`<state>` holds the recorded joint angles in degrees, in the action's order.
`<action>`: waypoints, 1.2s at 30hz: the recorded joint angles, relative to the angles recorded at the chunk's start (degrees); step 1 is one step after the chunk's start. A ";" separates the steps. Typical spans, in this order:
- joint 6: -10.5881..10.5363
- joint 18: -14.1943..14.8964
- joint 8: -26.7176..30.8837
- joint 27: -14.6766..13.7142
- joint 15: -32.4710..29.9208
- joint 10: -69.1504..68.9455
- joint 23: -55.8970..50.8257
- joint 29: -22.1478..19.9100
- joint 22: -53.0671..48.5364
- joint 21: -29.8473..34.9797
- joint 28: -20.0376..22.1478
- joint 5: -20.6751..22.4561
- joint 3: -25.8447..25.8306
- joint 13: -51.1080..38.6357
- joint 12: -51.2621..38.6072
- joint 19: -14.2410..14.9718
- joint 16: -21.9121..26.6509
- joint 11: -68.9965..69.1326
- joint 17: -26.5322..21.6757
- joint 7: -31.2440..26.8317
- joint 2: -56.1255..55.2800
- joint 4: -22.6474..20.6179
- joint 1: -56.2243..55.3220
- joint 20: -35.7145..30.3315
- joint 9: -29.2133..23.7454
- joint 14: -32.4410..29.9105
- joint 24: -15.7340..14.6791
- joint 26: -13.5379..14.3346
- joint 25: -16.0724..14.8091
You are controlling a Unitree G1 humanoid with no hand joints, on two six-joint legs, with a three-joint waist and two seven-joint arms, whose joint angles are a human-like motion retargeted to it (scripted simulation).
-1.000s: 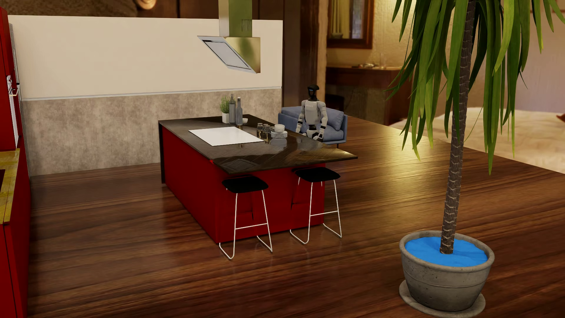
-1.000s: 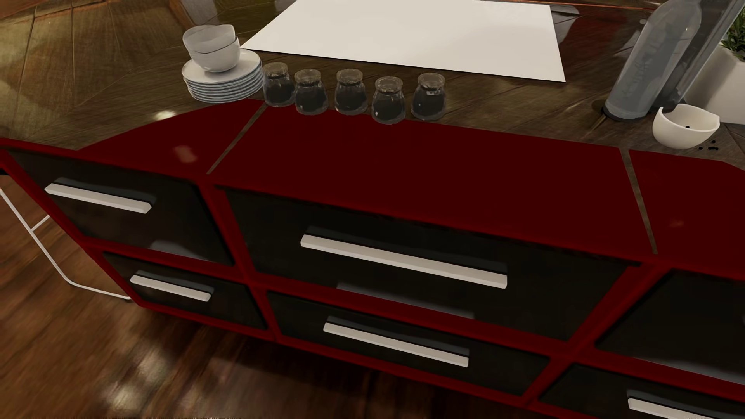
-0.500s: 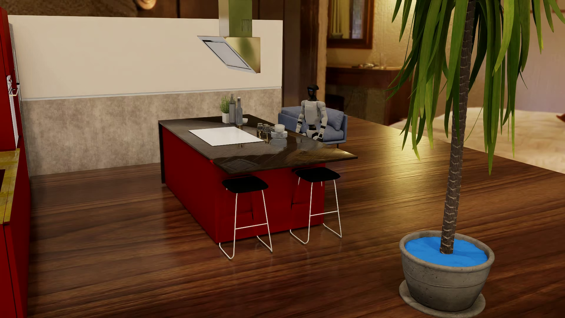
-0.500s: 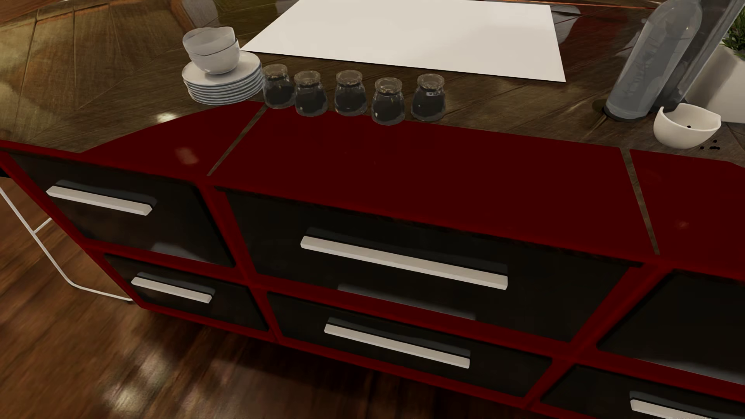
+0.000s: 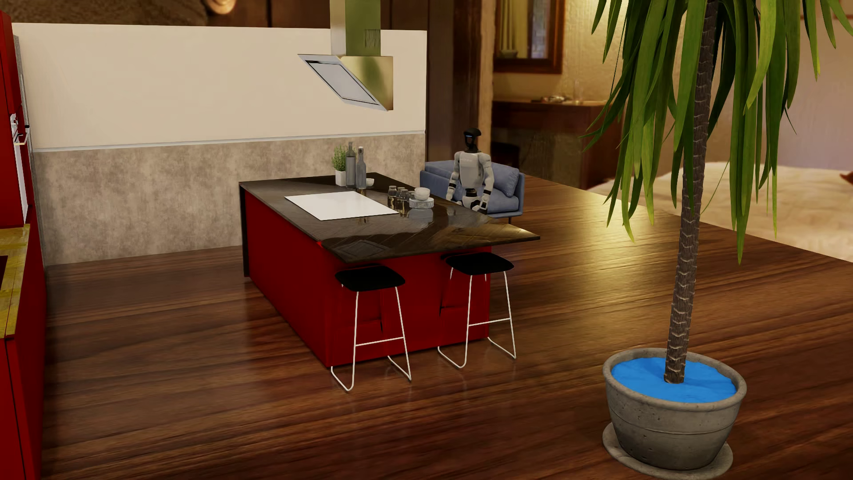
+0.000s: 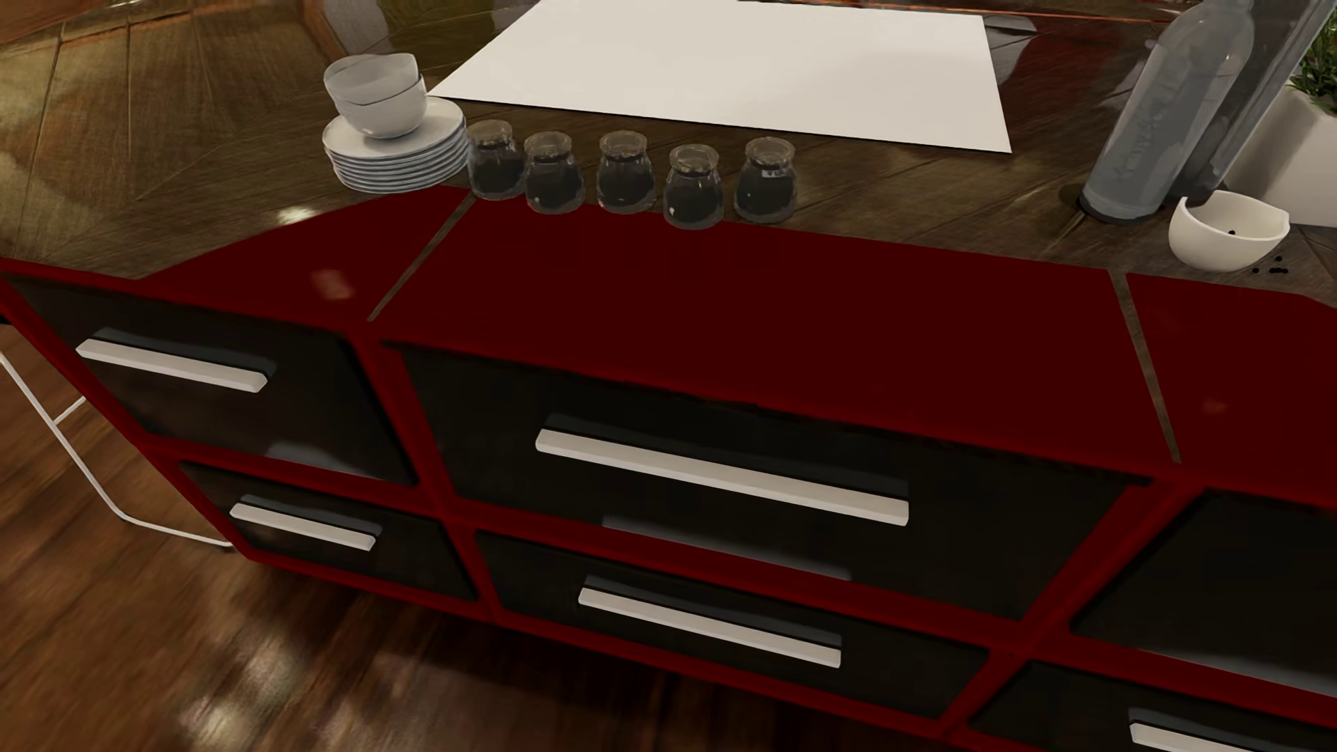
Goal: Walk to the corner
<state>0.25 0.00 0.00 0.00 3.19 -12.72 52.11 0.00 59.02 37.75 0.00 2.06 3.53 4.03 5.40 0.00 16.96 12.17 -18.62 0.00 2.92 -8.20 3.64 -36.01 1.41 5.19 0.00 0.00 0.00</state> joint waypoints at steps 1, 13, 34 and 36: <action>-0.19 0.00 0.00 0.00 -0.04 0.14 -0.15 0.00 -0.14 0.48 0.00 0.03 -0.08 -0.06 0.11 0.00 0.01 -0.06 -0.19 0.00 0.54 0.08 0.53 -0.39 -0.27 0.09 0.00 0.00 0.00; -0.91 0.00 0.00 0.00 -0.22 -0.40 -0.55 0.00 -0.32 -2.01 0.00 0.28 -2.86 1.23 0.66 0.00 -1.09 -0.20 0.70 0.00 0.03 0.74 -0.18 -0.41 -0.08 0.98 0.00 0.00 0.00; -2.47 0.00 0.00 0.00 0.13 0.76 -0.15 0.00 -1.63 -1.94 0.00 -0.07 -5.60 0.48 0.45 0.00 -1.46 -0.33 -0.19 0.00 -0.32 0.56 -0.01 -4.16 0.47 0.67 0.00 0.00 0.00; -2.29 0.00 0.00 0.00 0.19 0.73 -0.13 0.00 -1.99 -1.14 0.00 -0.22 -5.52 0.40 0.26 0.00 -1.02 -0.29 -0.36 0.00 -0.58 0.48 -0.24 -5.84 0.73 0.67 0.00 0.00 0.00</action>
<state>-2.04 0.00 0.00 0.00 3.39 -11.99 51.98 0.00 57.03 36.61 0.00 1.84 -1.99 4.42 5.66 0.00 15.94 11.87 -18.98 0.00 2.34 -7.72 3.41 -41.85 2.14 5.87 0.00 0.00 0.00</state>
